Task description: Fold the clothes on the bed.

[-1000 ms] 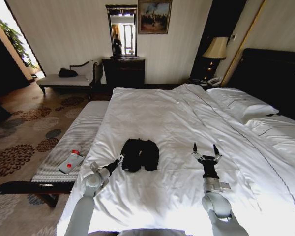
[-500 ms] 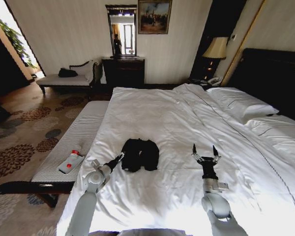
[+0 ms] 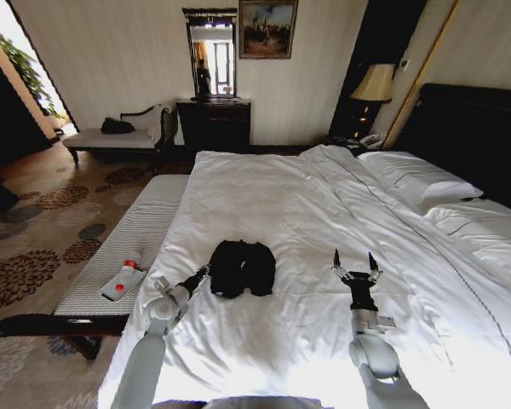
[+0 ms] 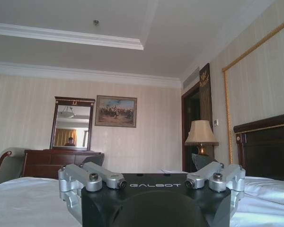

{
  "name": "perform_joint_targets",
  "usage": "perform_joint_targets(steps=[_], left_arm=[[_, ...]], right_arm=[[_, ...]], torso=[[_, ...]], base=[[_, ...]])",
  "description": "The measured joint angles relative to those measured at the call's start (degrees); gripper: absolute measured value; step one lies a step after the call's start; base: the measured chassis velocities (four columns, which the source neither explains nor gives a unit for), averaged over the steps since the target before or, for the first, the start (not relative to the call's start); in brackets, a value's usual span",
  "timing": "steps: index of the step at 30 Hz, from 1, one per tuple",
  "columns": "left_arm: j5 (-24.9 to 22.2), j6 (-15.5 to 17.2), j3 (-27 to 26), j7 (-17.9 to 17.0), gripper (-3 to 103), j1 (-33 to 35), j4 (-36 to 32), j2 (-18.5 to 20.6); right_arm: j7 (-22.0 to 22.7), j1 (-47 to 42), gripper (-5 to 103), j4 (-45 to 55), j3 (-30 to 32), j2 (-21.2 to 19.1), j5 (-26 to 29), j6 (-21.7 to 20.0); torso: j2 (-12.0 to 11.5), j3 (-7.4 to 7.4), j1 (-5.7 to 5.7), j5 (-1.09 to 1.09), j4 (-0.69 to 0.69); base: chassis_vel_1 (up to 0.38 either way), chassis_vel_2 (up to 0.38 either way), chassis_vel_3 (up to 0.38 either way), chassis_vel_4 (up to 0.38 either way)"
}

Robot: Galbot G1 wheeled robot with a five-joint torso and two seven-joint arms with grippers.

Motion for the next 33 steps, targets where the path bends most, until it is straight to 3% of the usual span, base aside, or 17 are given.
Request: perform_joint_targets(steps=[2,4,11,17,19,20,22,24,25,26,29,30,32,33], left_arm=[[0.01,-0.01,-0.16,0.01,3,0.23,-0.36,-0.03],[0.01,-0.01,-0.2,0.01,1,0.27,-0.49,-0.05],[0.03,-0.01,-1.22,-0.04,0,0.39,-1.18,-0.21],[-0.16,-0.2,-3.82,-0.09,0,1.06,-2.93,-0.16],[-0.29,-0.49,-4.75,-0.1,0,1.0,-3.21,0.75],[-0.29,-0.49,-4.75,-0.1,0,1.0,-3.21,0.75],[-0.37,-0.54,-5.07,-0.19,0,0.96,-3.45,1.05],[-0.3,-0.56,-5.28,-0.29,0,1.19,-4.03,0.87],[-0.3,-0.56,-5.28,-0.29,0,1.19,-4.03,0.87],[-0.22,-0.56,-5.28,-0.3,0,1.36,-4.23,0.72],[0.6,-0.56,-5.26,-0.3,0,2.2,-4.97,0.33],[0.6,-0.56,-5.26,-0.3,0,2.2,-4.97,0.33],[0.87,-0.57,-5.06,-0.3,0,2.31,-5.09,0.31],[0.87,-0.57,-5.06,-0.3,0,2.31,-5.09,0.31]], right_arm=[[0.0,-0.15,100,0.12,0.0,-0.01,-0.02,0.06],[0.0,-0.2,100,0.15,0.04,-0.03,-0.02,0.1],[1.03,0.12,100,-0.24,-0.06,-0.4,-0.06,0.16],[5.38,0.74,100,0.1,-2.32,-1.72,3.25,-4.2],[7.75,1.73,100,1.04,-5.11,-4.06,10.65,-8.58],[7.75,1.73,100,1.04,-5.11,-4.06,10.65,-8.58],[9.52,2.68,100,2.36,-7.38,-6.52,17.51,-12.62],[12.37,4.92,100,4.44,-10.72,-11.56,30.84,-18.47],[12.37,4.92,100,4.44,-10.72,-11.56,30.84,-18.47],[13.14,5.75,100,5.27,-11.73,-13.19,35.64,-20.64],[16.74,10.51,100,9.22,-14.81,-19.09,58.38,-31.14],[16.74,10.51,100,9.22,-14.81,-19.09,58.38,-31.14],[17.48,13.06,100,9.07,-15.85,-20.69,65.72,-34.74],[17.48,13.06,100,9.07,-15.85,-20.69,65.72,-34.74]], torso=[[0.0,0.0,0.0,0.0,0.0],[0.0,0.0,0.0,0.0,-0.01],[0.0,0.0,0.0,0.0,-0.01],[0.0,0.0,-0.01,0.0,-0.01],[0.0,0.0,-0.01,0.01,0.0],[0.0,0.0,-0.01,0.01,0.0],[0.0,0.0,0.0,0.01,0.0],[0.0,0.0,0.0,-0.01,0.0],[0.0,0.0,0.0,-0.01,0.0],[0.0,0.0,0.0,0.0,-0.01],[0.0,0.0,-0.01,0.0,0.0],[0.0,0.0,-0.01,0.0,0.0],[0.0,0.0,0.0,0.0,0.02],[0.0,0.0,0.0,0.0,0.02]], base=[[0.0,0.0,0.0,0.0],[0.0,0.0,0.0,0.0],[0.0,0.0,0.0,0.0],[0.0,0.0,0.0,0.0],[0.0,0.0,0.0,0.0],[0.0,0.0,0.0,0.0],[0.0,0.0,0.0,0.0],[0.0,0.0,0.0,0.0],[0.0,0.0,0.0,0.0],[0.0,0.0,0.0,0.0],[0.0,0.0,0.0,0.0],[0.0,0.0,0.0,0.0],[0.0,0.0,0.0,0.0],[0.0,0.0,0.0,0.0]])
